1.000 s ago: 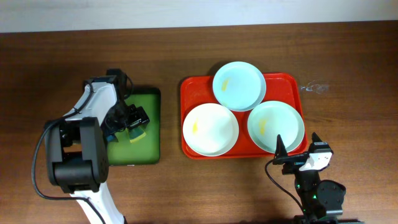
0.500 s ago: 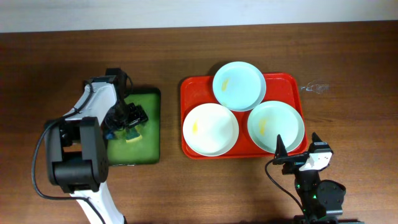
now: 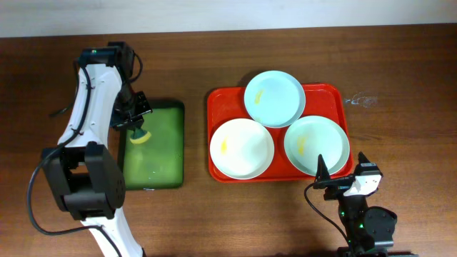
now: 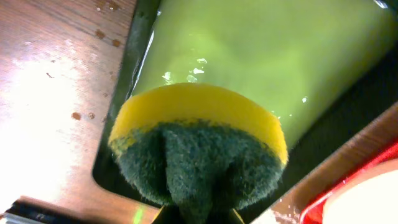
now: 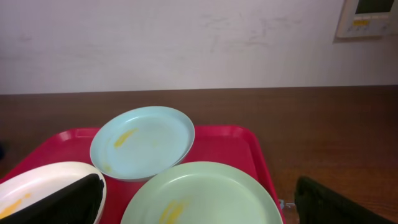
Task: Clean dirty plates on tray and stack at the side
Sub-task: 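Grasp the green-and-yellow sponge with the left gripper and lift it, then scrub the white plate with the sponge in the left gripper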
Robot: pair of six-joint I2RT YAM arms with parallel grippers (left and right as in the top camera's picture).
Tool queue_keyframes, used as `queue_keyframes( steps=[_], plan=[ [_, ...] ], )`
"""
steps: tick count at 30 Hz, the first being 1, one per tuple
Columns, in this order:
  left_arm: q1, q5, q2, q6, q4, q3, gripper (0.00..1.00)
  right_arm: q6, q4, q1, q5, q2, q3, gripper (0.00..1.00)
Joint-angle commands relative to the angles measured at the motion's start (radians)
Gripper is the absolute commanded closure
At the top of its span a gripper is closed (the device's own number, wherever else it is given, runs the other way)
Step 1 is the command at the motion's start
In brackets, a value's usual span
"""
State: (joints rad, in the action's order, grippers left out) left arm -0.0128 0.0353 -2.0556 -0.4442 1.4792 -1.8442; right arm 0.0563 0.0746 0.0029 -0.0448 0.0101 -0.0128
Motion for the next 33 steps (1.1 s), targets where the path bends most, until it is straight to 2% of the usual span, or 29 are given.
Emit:
queue_keyframes(
  steps=[1, 3, 5, 6, 8, 10, 12, 14, 16, 18, 22, 25, 27, 32, 33],
  plan=[
    [-0.003, 0.014, -0.004, 0.022, -0.008, -0.016, 1.00, 0.002, 0.002, -0.003, 0.005, -0.007, 0.007, 0.02],
    [-0.002, 0.013, -0.004, 0.021, -0.086, 0.072, 1.00, 0.002, 0.002, -0.003, 0.005, -0.007, 0.007, 0.02],
    [0.007, -0.026, -0.004, 0.023, -0.240, 0.277, 1.00, 0.002, 0.002, -0.003, 0.005, -0.007, 0.007, 0.01],
    [0.008, -0.029, -0.004, 0.026, -0.248, 0.308, 1.00, 0.002, 0.002, -0.003, 0.005, -0.007, 0.007, 0.01],
    [0.008, -0.028, 0.035, 0.057, -0.198, 0.248, 1.00, 0.002, 0.002, -0.003, 0.005, -0.007, 0.007, 0.02],
    [0.027, -0.039, 0.150, 0.060, -0.175, 0.198, 1.00, 0.002, 0.002, -0.003, 0.005, -0.007, 0.007, 0.02],
    [0.078, -0.127, 0.283, 0.127, -0.201, 0.197, 1.00, 0.002, 0.002, -0.003, 0.005, -0.007, 0.007, 0.02],
    [0.194, -0.152, 0.364, 0.127, -0.211, 0.211, 1.00, 0.002, 0.002, -0.003, 0.005, -0.007, 0.007, 0.02],
    [0.319, -0.152, 0.358, 0.080, -0.241, 0.268, 1.00, 0.002, 0.002, -0.003, 0.005, -0.007, 0.007, 0.02],
    [0.433, -0.152, 0.354, 0.032, -0.395, 0.396, 1.00, 0.002, 0.002, -0.003, 0.005, -0.007, 0.007, 0.01],
    [0.600, -0.151, 0.352, -0.082, -0.874, 0.701, 1.00, 0.002, 0.002, -0.003, 0.005, -0.007, 0.007, 0.02],
    [0.662, -0.106, 0.349, -0.082, -1.107, 0.796, 1.00, 0.002, 0.002, -0.003, 0.005, -0.006, 0.007, 0.02],
    [0.681, -0.065, 0.331, -0.082, -1.157, 0.796, 1.00, 0.002, 0.002, -0.003, 0.005, -0.007, 0.007, 0.02],
    [0.687, -0.076, 0.227, -0.082, -1.176, 0.779, 1.00, 0.002, 0.002, -0.003, 0.005, -0.007, 0.007, 0.02],
    [0.689, -0.076, 0.224, -0.081, -1.177, 0.779, 0.90, 0.002, 0.002, -0.003, 0.005, -0.007, 0.007, 0.02]
  ],
)
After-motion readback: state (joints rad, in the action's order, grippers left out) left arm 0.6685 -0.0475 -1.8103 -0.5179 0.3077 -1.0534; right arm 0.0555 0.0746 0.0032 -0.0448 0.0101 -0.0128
